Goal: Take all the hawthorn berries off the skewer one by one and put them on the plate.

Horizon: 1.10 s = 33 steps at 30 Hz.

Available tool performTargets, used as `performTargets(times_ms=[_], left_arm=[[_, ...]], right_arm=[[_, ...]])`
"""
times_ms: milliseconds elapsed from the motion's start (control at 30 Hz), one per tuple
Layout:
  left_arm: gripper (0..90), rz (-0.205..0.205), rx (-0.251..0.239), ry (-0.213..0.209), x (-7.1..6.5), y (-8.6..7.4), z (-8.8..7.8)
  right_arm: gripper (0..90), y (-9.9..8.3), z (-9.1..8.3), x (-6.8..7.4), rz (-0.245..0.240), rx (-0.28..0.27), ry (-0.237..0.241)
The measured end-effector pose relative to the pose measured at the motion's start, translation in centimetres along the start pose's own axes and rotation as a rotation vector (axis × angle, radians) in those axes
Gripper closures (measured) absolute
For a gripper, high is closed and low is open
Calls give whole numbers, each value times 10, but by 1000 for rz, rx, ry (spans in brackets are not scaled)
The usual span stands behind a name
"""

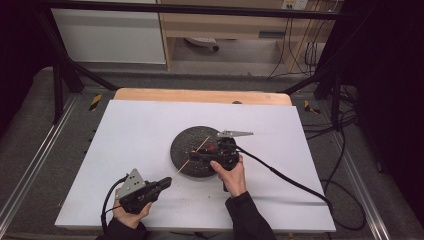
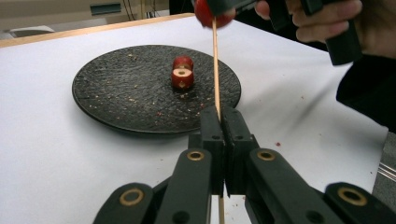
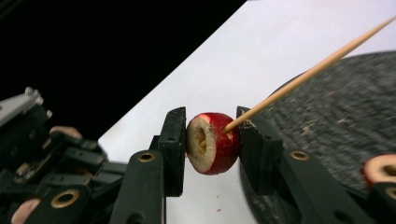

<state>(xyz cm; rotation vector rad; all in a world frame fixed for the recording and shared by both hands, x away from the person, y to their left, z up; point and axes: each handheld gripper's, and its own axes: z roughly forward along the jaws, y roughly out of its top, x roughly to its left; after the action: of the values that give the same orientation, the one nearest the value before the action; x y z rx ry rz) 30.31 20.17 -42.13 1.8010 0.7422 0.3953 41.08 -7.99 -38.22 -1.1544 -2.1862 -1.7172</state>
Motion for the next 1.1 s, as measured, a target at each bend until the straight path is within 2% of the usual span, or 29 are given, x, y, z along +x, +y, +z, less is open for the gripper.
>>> performTargets(times_ms=[167,433,800,1100], left_arm=[[885,1,0,-6,-1,0,1],[885,3,-8,-5,0,0,0],[885,3,-6,3,3,0,-1],[884,-4,-8,9,5,-1,-3]], right_arm=[[649,9,-12,-8,12,-24,-19],[651,22,-22,-14,0,-47,-40],[652,40,-35,-23,-5,-95,-101],[652,46,-32,-42,12,-85,-162]])
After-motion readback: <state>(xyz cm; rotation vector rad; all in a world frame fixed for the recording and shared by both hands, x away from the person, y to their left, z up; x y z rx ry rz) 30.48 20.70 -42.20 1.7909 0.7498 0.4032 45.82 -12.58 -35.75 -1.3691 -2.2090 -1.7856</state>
